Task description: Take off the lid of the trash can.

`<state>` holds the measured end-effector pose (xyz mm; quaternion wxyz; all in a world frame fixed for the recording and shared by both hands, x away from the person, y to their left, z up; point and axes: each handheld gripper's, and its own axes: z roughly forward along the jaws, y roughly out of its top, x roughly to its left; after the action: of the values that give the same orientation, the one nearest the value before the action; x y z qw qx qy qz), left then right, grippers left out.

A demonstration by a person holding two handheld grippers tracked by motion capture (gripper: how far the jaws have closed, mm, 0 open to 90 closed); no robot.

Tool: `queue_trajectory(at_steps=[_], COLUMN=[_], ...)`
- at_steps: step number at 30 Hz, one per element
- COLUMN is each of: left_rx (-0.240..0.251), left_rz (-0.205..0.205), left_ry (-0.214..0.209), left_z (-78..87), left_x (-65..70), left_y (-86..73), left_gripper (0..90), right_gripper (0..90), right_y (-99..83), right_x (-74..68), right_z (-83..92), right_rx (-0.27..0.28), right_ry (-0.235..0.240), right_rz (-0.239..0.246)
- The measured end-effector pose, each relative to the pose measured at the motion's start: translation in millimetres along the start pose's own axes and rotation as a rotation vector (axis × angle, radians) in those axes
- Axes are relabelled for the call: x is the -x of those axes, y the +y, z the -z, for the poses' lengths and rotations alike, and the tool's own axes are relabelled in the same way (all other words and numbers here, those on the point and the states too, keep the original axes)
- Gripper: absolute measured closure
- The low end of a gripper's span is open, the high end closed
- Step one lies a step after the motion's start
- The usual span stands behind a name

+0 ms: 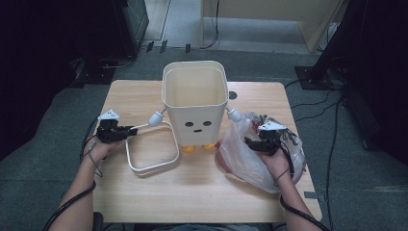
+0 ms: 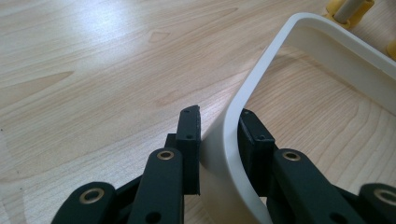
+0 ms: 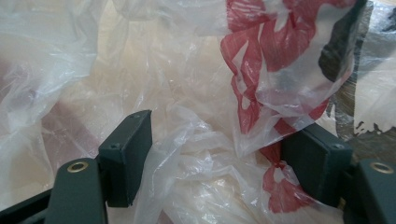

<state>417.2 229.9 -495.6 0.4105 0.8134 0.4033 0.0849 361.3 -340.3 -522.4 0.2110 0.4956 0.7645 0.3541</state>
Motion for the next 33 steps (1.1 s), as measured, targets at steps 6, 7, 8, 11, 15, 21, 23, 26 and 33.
queue_trajectory(at_steps=[6, 7, 8, 11, 15, 21, 23, 26, 33], left_rx=[-0.025, -0.019, -0.016, 0.001, -0.014, -0.018, -0.013, -0.010, -0.011], left_rz=[-0.043, -0.041, -0.039, -0.068, -0.106, -0.145, -0.162, -0.164, -0.156], left_ry=[0.019, 0.013, 0.011, 0.033, 0.068, 0.084, 0.094, 0.103, 0.114], left_z=[-4.5, -4.4, -4.1, -3.7, -8.0, -16.3, -17.8, -17.7, -17.8], left_x=[0.2, 0.3, 0.2, 1.4, 3.0, 7.3, 7.3, 7.1, 7.3], left_y=[-5.3, -5.9, -5.9, -6.1, -9.9, -12.5, -13.6, -14.3, -14.3], left_gripper=[70.4, 68.8, 68.3, 62.4, 47.1, 32.7, 28.6, 28.1, 26.1], right_gripper=[28.7, 28.7, 28.8, 33.0, 41.0, 56.1, 61.4, 70.6, 88.6], right_y=[0.2, 0.3, 0.4, 0.4, -0.1, -0.9, -1.1, -1.6, -1.7], right_x=[-0.2, -0.1, -0.1, 0.2, -0.1, -1.6, -2.1, -4.2, -7.0], right_z=[-0.2, -0.2, -0.3, -0.2, 0.6, 2.0, 2.5, 3.1, 4.8], right_rx=[0.000, -0.001, -0.001, 0.005, 0.013, 0.024, 0.025, 0.029, 0.020], right_ry=[-0.001, -0.002, -0.003, -0.008, -0.009, 0.010, 0.009, 0.013, -0.005], right_rz=[0.001, 0.001, 0.000, -0.005, -0.004, 0.014, 0.013, 0.025, 0.004])
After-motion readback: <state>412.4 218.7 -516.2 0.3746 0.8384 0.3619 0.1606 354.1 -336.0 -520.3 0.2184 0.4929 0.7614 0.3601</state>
